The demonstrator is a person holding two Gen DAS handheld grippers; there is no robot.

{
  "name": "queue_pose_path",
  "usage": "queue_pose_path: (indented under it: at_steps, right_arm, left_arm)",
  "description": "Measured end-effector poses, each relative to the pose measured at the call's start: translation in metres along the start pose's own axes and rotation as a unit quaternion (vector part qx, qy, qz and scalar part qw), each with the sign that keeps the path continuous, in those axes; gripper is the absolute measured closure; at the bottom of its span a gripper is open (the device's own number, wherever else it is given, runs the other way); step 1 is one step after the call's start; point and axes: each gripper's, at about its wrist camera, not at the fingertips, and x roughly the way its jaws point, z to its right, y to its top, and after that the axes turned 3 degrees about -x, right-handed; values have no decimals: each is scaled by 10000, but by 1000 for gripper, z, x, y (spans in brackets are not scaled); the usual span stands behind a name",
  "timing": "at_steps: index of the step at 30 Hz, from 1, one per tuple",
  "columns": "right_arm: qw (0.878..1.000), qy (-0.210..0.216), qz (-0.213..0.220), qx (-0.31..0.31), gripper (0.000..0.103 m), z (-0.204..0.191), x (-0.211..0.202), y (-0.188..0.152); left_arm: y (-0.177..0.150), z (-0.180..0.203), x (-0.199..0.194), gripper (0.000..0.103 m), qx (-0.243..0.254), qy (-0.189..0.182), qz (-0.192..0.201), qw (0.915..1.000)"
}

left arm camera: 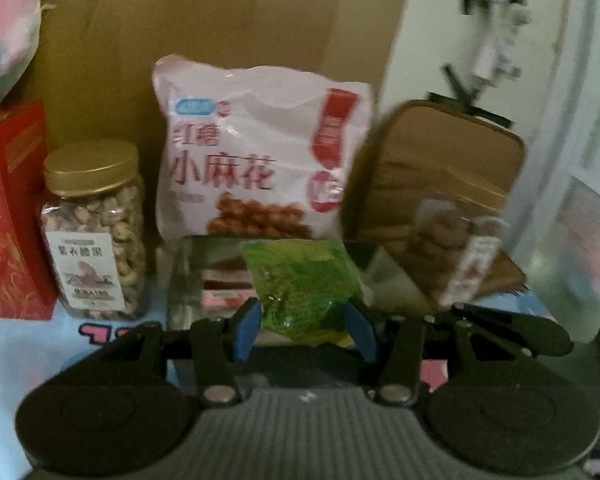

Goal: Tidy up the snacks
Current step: 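Carry the dark green bag into the black box and release it, then move the left tool to the pale green leaf-pattern packet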

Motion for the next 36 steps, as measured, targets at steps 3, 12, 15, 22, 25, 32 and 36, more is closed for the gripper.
queue_pose_path:
  at_steps: [3,12,15,22,25,32,36]
  right_arm:
    - [9999,-51,-132,13,68,4,24,1]
    - [9998,-215,-24,-1,44,4,40,-1]
    - [9998,-201,17,-10,44,4,30,1]
    - [9999,60,39,137,45,-14,-19,-12]
    - [9990,324,-204,215,45,-27,-37,-27]
    - [9937,899,-669,68,45,-77,-55,-49]
    - [9878,1355,-762,-5,46,-104,-57,-46]
  left_arm:
    - [6,-15,19,56,-137,142,-24,9998]
    - [-2,-29,31,53,-473,327,-37,9983]
    - [-3,-26,8,53,-555,157,137,9982]
    - [-35,-31,-69,53,-830,-167,468,9953]
    - [-63,-42,-94,53,-949,-117,438,9945]
    - [-121,-93,-133,53,-1746,336,235,9838]
    - [-139,-113,-144,53,-1981,577,221,9782]
